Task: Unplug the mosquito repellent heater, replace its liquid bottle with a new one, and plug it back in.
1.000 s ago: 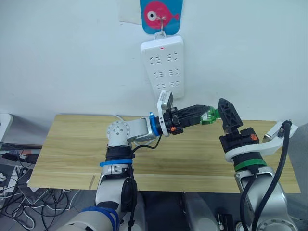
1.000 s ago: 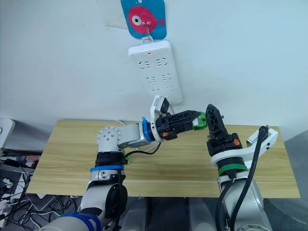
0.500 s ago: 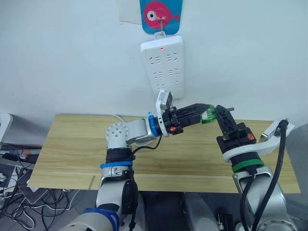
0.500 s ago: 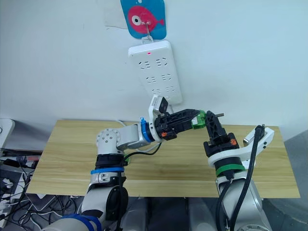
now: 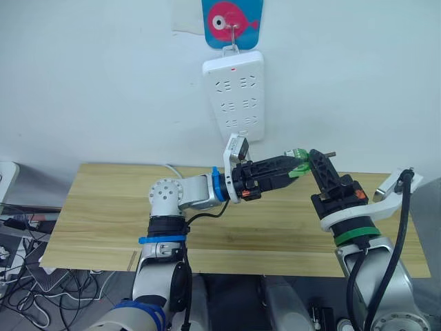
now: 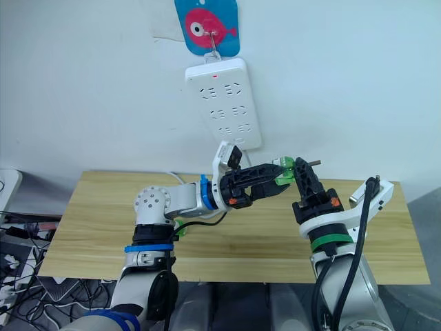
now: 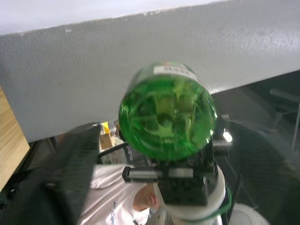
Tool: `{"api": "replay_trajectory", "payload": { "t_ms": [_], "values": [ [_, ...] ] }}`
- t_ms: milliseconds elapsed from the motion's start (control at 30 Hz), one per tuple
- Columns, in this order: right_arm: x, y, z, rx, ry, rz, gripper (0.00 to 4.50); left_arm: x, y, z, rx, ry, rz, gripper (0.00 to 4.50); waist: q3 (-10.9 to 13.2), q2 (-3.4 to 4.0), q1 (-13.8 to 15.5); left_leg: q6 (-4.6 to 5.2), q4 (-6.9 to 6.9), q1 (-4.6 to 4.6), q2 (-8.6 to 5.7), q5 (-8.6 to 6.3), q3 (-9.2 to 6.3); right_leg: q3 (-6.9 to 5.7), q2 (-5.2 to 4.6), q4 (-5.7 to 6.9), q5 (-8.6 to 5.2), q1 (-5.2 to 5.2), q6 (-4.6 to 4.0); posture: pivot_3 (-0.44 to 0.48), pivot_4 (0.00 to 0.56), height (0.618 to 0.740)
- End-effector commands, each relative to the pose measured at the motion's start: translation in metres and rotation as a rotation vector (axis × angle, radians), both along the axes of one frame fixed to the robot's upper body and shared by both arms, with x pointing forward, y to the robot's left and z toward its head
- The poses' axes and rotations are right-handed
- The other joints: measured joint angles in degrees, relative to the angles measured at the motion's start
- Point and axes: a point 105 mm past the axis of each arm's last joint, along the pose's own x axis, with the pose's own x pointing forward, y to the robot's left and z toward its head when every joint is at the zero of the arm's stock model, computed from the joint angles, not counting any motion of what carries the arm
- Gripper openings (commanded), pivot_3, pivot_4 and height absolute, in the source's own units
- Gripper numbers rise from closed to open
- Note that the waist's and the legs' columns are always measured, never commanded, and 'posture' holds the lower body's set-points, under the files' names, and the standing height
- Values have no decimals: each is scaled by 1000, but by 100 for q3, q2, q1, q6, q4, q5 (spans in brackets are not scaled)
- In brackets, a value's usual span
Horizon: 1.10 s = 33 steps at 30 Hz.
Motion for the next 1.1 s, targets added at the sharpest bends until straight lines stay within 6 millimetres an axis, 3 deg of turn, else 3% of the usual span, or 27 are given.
{"api": "replay_trajectory", "payload": {
  "t_ms": [33,167,267,400,533,733,1100],
  "values": [
    [-6,-12,11,-1,-55,-20,860,-11,19,5,21,-76,-33,4487,-1,1,-18,0,-1,1,0,0,1,2,0,1,0,0,0,-35,303,740],
    [-7,-20,5,-157,-37,-29,860,-30,37,6,128,-194,-98,4487,-1,1,12,0,-2,1,1,0,0,0,0,1,0,0,0,-12,301,740],
    [-2,-34,-14,-426,12,-122,860,-36,36,-2,222,-443,-44,4487,-1,3,73,-2,-6,2,0,1,2,0,-1,-3,0,0,0,-2,304,740],
    [12,-38,-47,-844,22,-191,860,-28,29,-15,255,-902,95,4487,-1,3,166,-10,-10,9,0,5,9,6,-3,-4,0,-1,-1,17,310,740],
    [19,-40,-75,-940,23,-245,860,-23,27,-21,218,-1172,162,4487,-1,1,175,-10,-16,7,2,5,16,12,-1,-9,-1,-8,-2,15,318,740],
    [24,-43,-116,-994,54,-336,860,-20,36,-39,226,-1248,134,4487,3,-2,169,11,-23,6,3,-6,29,23,-2,-11,-2,-16,-2,15,346,740],
    [58,-66,-144,-1075,29,-441,860,-17,43,-50,275,-1268,131,4487,61,0,163,12,-23,8,9,-7,32,24,2,-6,-2,-18,-3,33,387,740]
  ]
}}
